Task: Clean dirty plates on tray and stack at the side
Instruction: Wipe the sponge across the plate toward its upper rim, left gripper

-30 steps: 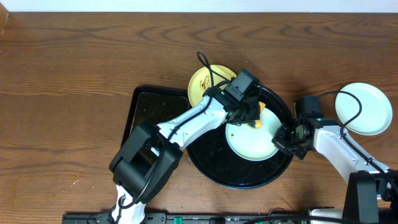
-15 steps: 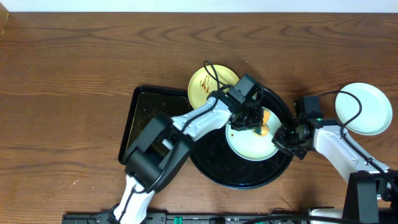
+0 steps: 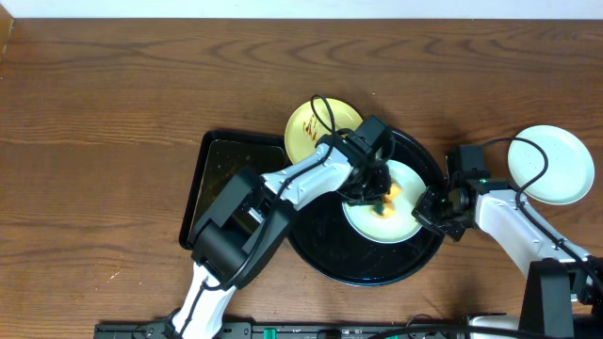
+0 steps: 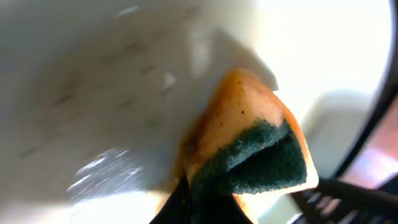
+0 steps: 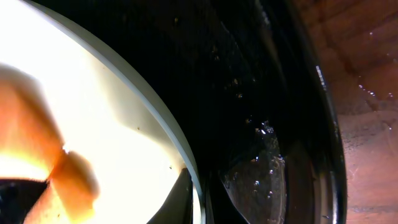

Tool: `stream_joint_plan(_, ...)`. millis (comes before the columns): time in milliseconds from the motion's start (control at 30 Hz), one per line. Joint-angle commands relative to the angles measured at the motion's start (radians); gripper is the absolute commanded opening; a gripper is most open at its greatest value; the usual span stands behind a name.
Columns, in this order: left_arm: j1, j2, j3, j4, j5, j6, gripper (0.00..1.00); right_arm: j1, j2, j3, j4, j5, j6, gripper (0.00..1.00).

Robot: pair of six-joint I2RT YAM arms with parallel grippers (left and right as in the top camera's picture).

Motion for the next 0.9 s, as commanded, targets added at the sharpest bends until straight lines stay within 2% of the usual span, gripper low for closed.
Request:
stream_joint_plan(0,0.013,0.056,-0.046,-0.11,-0.275,0.069,0.07,0.009,0.084,-0.076,-0.024,0.154,0.002,0.01)
stream_joint_plan(167,0.013,0.056,-0.046,-0.162,-0.403,0.074,0.08,0.009,0.084,-0.076,-0.024,0.154,0.001,0.01)
stream_joint_plan(467,0.013,0.056,-0.046,-0.161,-0.653,0.08,0.07,0.009,0.084,-0.076,-0.024,0.154,-0.002,0.01)
stream_joint_plan(867,0.011,0.054,-0.026,-0.135,-0.743,0.119,0.08,0.009,0.084,-0.076,-0.024,0.154,-0.002,0.01)
